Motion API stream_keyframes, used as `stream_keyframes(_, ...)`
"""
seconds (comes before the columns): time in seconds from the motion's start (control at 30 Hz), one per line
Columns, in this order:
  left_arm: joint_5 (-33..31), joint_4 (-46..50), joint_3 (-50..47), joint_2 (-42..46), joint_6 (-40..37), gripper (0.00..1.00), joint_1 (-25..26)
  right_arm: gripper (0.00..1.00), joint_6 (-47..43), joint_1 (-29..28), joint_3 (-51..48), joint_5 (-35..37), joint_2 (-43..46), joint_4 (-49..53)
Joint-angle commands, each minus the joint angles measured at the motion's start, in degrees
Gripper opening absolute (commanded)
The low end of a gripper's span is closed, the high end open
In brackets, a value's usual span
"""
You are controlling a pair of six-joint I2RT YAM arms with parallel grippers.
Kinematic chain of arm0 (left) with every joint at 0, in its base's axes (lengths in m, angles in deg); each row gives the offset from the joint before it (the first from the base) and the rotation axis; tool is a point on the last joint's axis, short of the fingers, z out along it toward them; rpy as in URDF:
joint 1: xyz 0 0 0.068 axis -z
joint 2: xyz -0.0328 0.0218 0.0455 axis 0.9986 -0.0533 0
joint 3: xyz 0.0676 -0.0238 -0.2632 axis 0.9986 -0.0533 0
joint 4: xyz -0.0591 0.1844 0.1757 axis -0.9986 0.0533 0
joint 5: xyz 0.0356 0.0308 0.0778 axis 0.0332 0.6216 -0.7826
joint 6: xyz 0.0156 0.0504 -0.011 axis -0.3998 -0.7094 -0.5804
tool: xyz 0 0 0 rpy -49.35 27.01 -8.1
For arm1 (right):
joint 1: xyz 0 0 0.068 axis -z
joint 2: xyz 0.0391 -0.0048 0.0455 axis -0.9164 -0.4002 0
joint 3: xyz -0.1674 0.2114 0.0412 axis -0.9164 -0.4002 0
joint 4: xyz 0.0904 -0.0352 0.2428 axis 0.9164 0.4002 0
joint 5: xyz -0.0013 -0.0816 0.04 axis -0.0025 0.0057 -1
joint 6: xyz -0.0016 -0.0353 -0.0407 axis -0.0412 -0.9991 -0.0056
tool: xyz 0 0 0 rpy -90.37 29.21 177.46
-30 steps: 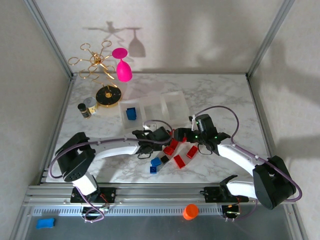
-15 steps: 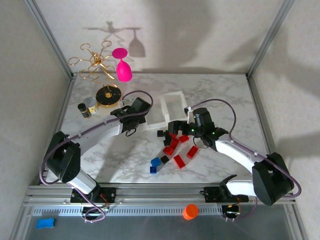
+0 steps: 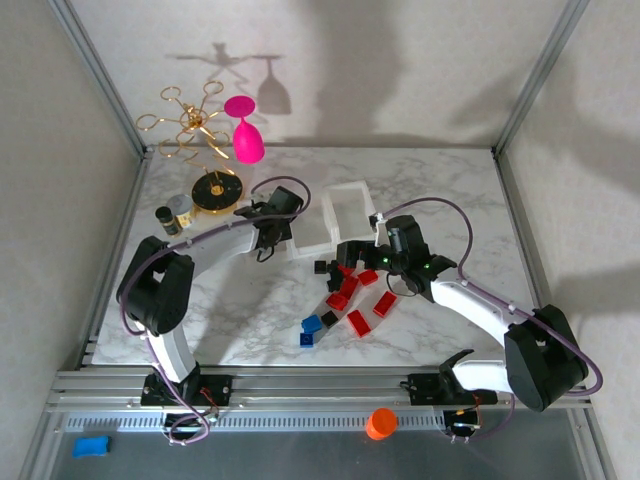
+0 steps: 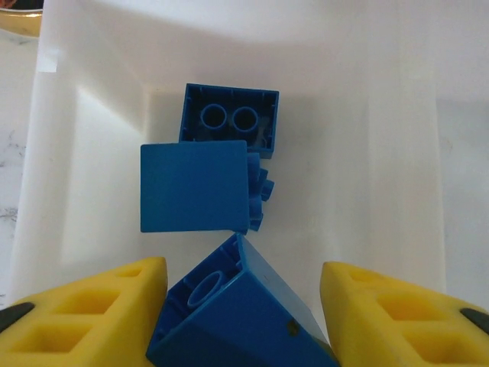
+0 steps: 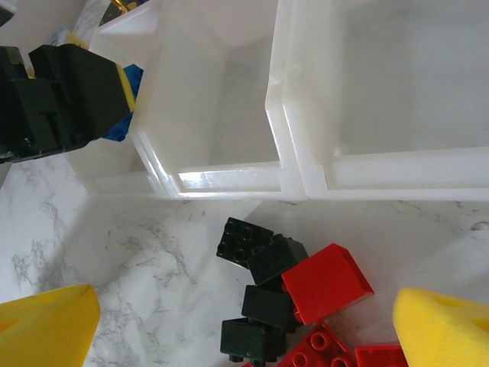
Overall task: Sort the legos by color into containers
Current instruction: Place the lego in the container, then pick up the lego from the middle-left of the table.
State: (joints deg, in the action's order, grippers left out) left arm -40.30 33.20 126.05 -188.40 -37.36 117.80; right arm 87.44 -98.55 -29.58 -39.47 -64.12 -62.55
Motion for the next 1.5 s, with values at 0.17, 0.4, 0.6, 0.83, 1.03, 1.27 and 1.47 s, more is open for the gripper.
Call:
stream_keyframes(0.17,-0.48,1.10,2.77,-1.24,-2.18,0.61,-0.79,0.99,-0.51,-0.34,2.81,0.82,-0.89,0.65)
stream_keyframes(0.4,-1.09,2.54,3.68,1.58,-2.32,0.63,-0.55,0.99,-0.51,-0.29,3.17,0.74,-1.24,0.34)
stream_keyframes(0.6,-0.45,3.64,2.82,6.05,-1.70,0.64,0.41,0.99,-1.08,-0.29,3.53,1.44,-1.73,0.90)
stream_keyframes(0.83,0.50,4.81,-1.77,13.16,0.53,0.64,5.06,0.99,-2.75,-0.29,3.63,2.20,-0.57,4.13)
stream_keyframes(1.03,2.41,6.15,-7.95,17.93,4.93,0.64,11.25,0.99,-3.04,-0.40,1.16,0.34,0.91,5.82)
stream_keyframes(1.27,5.13,6.39,-14.83,21.65,11.74,0.65,18.93,0.99,-2.68,-0.88,-1.93,-1.79,2.57,8.36)
stream_keyframes(1.47,8.40,4.67,-19.67,21.16,16.32,0.67,23.68,0.99,-1.32,-2.10,-4.65,-2.07,4.30,9.10)
